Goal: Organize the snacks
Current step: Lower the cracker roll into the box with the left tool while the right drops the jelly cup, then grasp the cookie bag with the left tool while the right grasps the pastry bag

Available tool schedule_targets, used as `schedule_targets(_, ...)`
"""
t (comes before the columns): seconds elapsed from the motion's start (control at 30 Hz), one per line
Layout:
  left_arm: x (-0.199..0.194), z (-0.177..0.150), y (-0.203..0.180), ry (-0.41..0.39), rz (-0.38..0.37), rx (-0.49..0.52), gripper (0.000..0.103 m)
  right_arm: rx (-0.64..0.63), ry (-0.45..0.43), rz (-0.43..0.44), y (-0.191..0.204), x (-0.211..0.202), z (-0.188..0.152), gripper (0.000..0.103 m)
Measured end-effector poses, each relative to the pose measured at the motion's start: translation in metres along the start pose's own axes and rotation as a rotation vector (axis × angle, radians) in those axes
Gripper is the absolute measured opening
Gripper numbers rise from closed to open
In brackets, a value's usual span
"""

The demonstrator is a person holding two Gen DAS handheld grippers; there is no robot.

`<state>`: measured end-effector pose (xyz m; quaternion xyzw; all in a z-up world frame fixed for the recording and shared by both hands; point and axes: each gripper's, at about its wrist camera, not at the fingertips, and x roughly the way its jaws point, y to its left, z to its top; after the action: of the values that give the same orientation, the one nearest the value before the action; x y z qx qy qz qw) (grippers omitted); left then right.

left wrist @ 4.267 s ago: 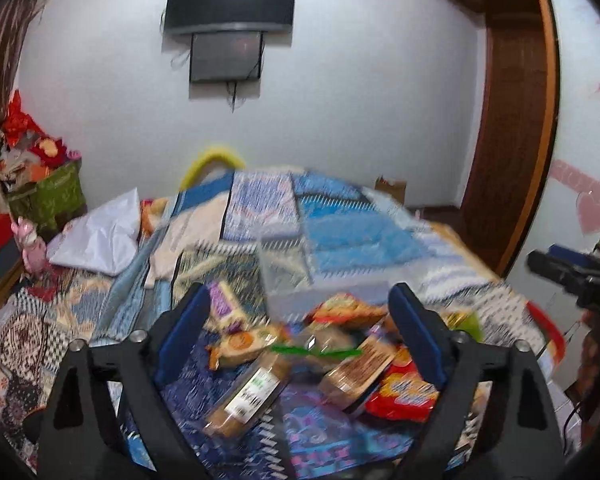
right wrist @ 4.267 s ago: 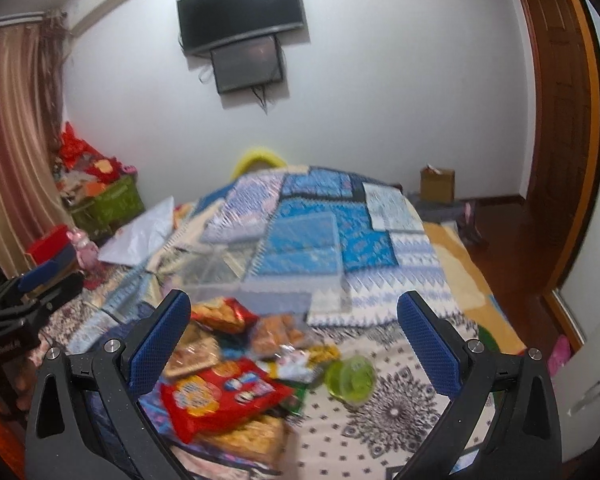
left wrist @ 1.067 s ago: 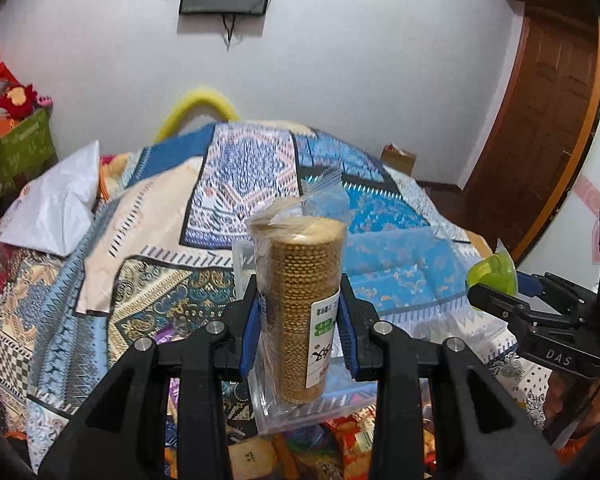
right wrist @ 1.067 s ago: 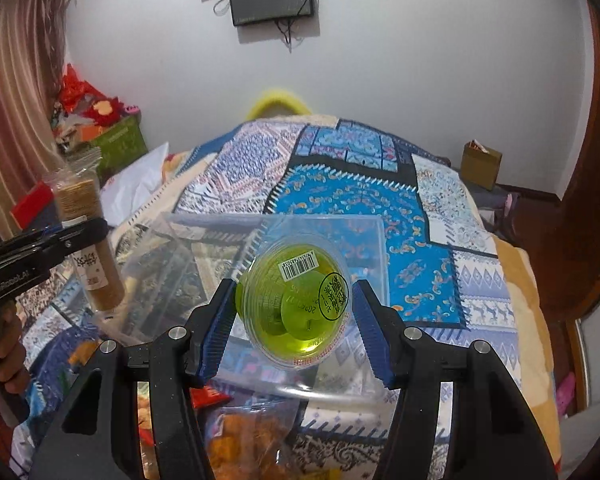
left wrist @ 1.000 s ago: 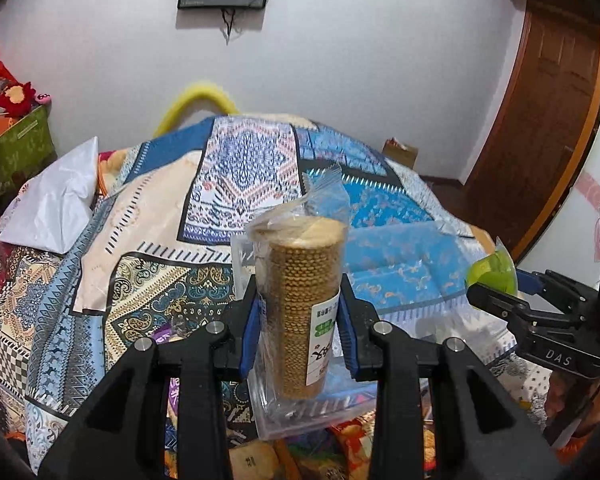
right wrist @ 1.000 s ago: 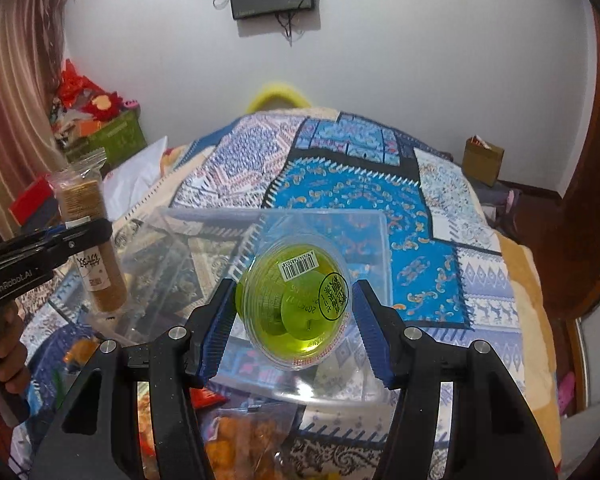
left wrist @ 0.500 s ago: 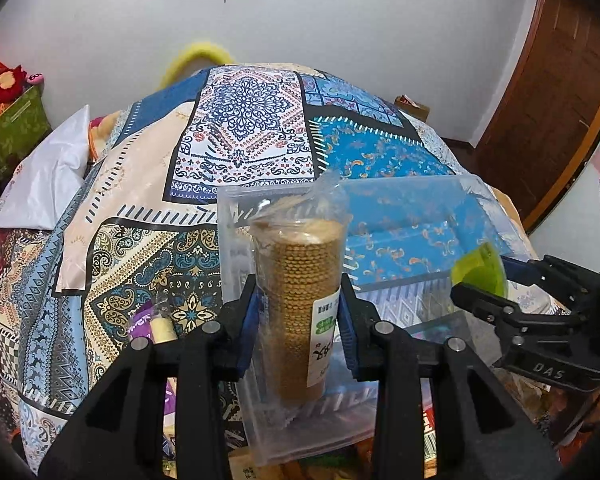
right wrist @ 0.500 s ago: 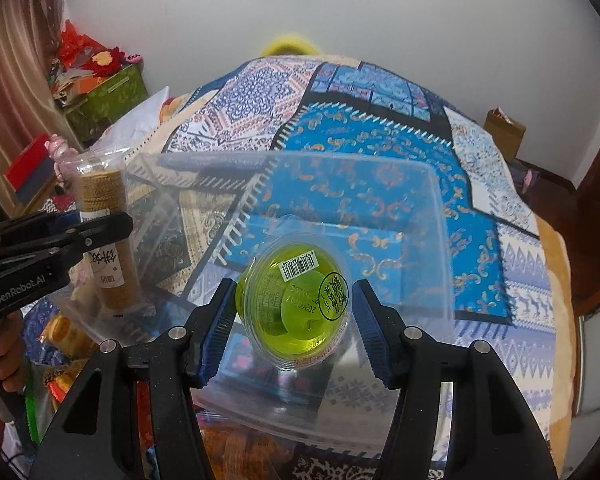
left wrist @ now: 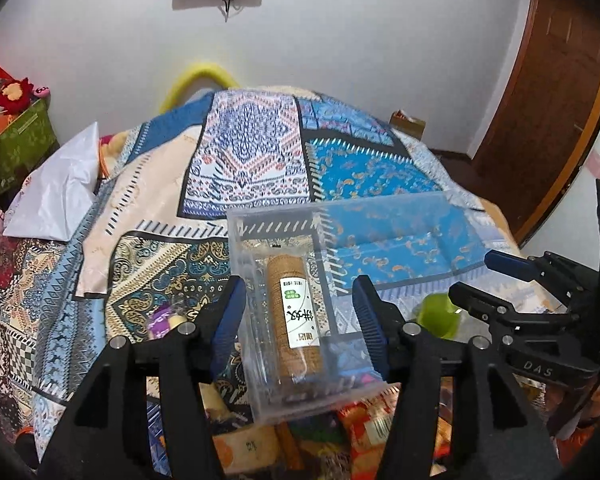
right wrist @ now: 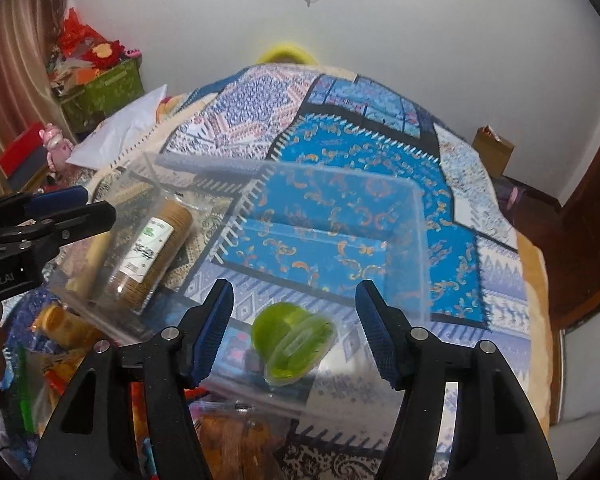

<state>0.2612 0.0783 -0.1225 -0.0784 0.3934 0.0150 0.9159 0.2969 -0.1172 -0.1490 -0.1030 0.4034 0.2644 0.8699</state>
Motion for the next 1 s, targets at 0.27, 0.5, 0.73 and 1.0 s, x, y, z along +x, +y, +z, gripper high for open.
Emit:
schedule_targets(0.27, -0.049, -0.015, 0.004, -0.052, 0.012, 0.022, 0.064, 0.032, -0.067, 0.017, 0.000, -0.044, -0.009, 0.065)
schedule_targets(0.5, -0.061, -0.051, 0.006, 0.003, 0.000, 0.018, 0.065, 0.061, -0.081, 0.030, 0.002, -0.068, -0.034, 0.069)
schedule_targets(0.73, -0.052, -0.088, -0.002, 0.089, -0.046, 0.015, 0.065, 0.093, -0.050, 0.057, 0.005, -0.066, -0.060, 0.069)
schedule_targets(1.0, -0.030, -0.111, -0.010, 0.155, -0.032, 0.019, 0.065, 0.087, 0.023, 0.085, 0.015, -0.044, -0.085, 0.069)
